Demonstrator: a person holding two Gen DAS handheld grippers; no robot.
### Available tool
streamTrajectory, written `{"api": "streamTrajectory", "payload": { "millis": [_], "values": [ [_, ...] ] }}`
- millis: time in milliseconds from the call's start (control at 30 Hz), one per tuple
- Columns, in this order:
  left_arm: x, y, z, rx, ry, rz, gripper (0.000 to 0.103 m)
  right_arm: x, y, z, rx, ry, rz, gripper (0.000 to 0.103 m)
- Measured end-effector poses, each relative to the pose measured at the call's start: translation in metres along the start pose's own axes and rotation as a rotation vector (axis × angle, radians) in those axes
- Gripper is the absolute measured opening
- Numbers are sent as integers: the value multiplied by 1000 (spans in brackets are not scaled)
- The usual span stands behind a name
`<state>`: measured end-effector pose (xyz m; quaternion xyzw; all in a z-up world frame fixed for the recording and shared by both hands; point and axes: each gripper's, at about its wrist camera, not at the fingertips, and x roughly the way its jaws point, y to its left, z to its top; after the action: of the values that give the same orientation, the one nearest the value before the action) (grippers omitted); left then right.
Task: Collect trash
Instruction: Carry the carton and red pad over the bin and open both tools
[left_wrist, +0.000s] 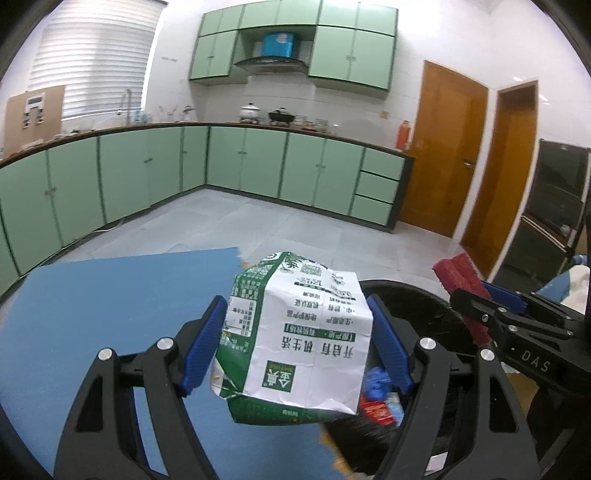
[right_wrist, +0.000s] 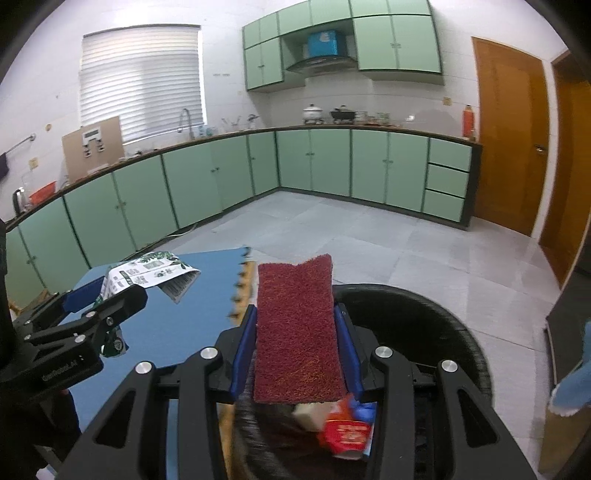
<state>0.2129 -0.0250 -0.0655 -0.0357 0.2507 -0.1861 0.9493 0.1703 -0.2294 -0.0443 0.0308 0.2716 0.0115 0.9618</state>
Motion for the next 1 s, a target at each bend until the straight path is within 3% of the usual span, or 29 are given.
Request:
{"api": "streamTrajectory", "payload": {
  "millis": [267, 467, 1000],
  "values": [
    [42, -60, -5, 46, 14, -81, 74, -3, -57, -7, 36, 3, -76, 41],
    [75, -83, -19, 69, 48, -100, 74, 8, -90, -16, 59, 27, -116, 41],
    [130, -99, -38, 110, 120, -95, 74, 52, -138, -44, 126, 85, -124, 42]
  ]
}}
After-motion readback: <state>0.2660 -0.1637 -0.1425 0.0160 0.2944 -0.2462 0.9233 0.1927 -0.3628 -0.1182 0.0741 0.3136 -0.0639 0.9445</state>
